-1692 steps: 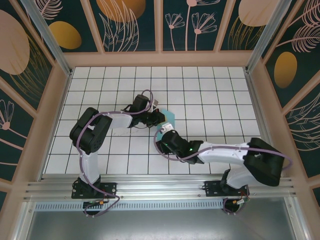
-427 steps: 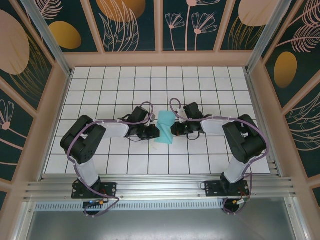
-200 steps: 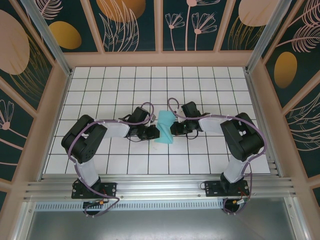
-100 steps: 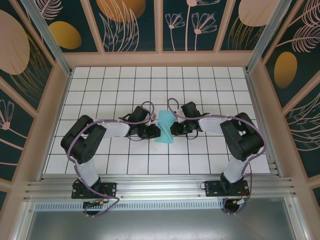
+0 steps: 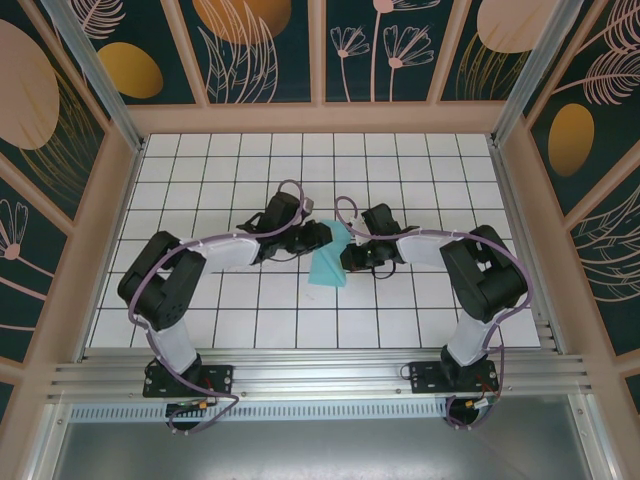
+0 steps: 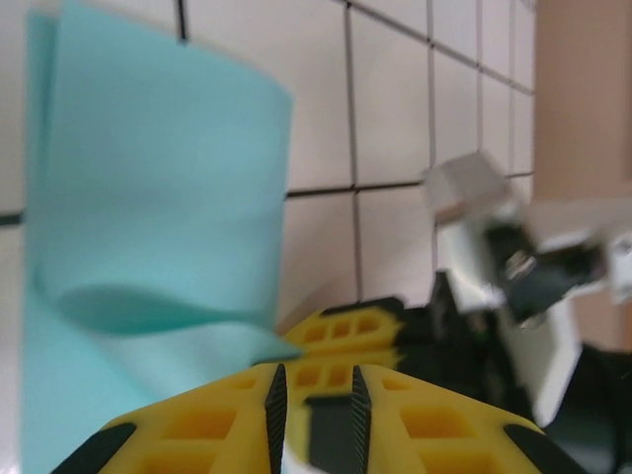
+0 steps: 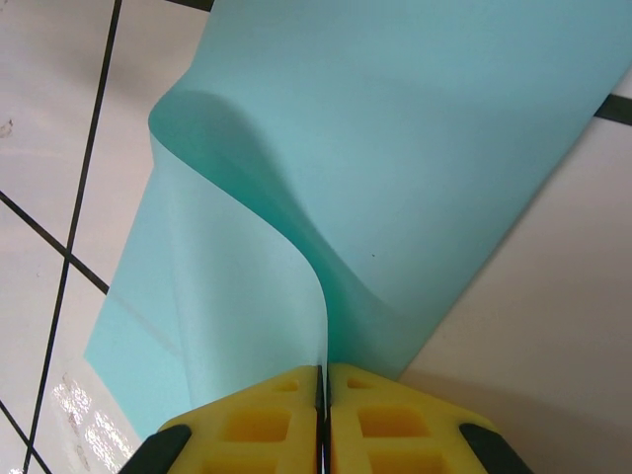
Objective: Fold a paper plane with a square sheet of paper (pick it up from the middle)
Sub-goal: Fold the triangle a second time at the center of the table.
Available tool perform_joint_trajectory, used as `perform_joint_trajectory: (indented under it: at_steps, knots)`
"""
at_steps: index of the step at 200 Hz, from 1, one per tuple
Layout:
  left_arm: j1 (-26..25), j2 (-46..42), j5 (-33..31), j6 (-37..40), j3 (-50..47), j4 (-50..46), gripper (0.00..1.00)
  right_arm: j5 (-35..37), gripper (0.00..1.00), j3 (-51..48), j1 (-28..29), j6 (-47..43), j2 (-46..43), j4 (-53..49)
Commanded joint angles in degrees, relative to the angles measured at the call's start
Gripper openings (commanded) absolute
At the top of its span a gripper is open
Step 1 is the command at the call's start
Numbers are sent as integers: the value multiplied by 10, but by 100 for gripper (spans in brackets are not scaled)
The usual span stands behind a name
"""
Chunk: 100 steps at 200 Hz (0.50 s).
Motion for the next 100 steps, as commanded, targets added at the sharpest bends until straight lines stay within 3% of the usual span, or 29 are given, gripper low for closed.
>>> perform_joint_trajectory:
  at_steps: [1,100]
  knots:
    - [-3,32,21,-60,21,60,28,16,12,-11,6,2,19,1]
    - [-2,96,52,-87,24,91,26,17,12,-15,6,3,20,6]
